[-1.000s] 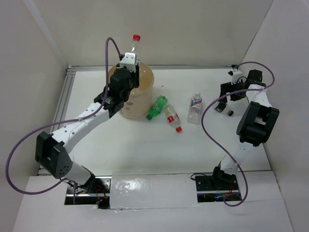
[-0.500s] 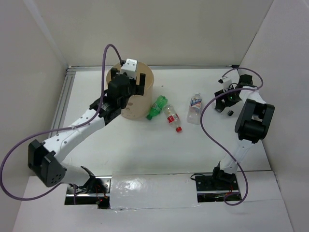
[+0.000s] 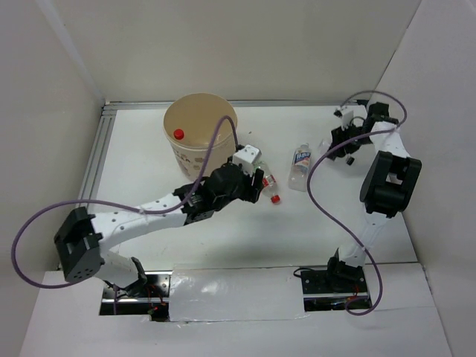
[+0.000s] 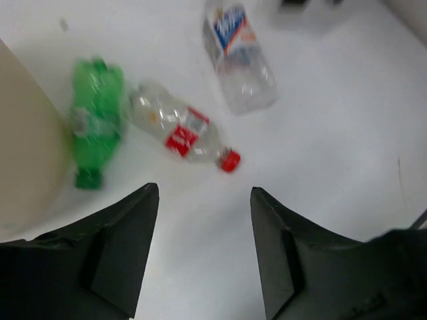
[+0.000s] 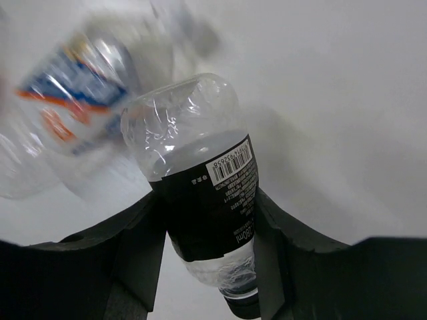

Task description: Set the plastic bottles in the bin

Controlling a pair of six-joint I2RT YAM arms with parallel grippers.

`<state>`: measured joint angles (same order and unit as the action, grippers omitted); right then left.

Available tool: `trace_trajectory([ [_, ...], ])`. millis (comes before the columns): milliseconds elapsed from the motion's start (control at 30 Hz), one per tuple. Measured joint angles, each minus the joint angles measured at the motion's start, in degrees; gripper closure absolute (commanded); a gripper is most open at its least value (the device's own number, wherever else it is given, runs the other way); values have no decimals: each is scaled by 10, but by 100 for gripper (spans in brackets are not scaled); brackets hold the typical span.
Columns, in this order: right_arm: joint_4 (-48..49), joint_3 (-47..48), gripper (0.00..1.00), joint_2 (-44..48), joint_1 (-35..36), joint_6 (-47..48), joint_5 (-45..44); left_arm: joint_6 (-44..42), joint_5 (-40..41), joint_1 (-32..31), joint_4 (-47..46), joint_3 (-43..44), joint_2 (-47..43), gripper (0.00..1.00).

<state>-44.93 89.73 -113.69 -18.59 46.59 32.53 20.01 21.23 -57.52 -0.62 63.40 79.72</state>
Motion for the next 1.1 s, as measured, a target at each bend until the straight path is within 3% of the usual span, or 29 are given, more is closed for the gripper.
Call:
trace_trajectory([
  [67,-14,65,64,5,13,-4,39,48,-22,9,1,-20,36,31],
  [167,4,153,63,30,62,-18,104,96,-49,34,1,-27,84,19],
  [333,103,240,55,71,243,-73,162,130,-78,52,-20,-28,113,14],
  [467,164,371,52,16,389,-118,179,134,-92,43,-52,-52,113,11],
  [533,177,447,43,-33,425,-143,183,134,-96,34,-59,-73,113,11],
  [600,191,491,30,-73,441,-165,183,134,-96,29,-57,-91,113,10],
  [633,197,501,19,-90,446,-176,181,135,-96,26,-54,-96,113,10],
  [767,197,495,0,-130,449,-204,173,135,-94,24,-58,-99,112,7],
  [1100,200,444,0,-95,442,-234,130,151,-95,46,-74,-26,151,5],
])
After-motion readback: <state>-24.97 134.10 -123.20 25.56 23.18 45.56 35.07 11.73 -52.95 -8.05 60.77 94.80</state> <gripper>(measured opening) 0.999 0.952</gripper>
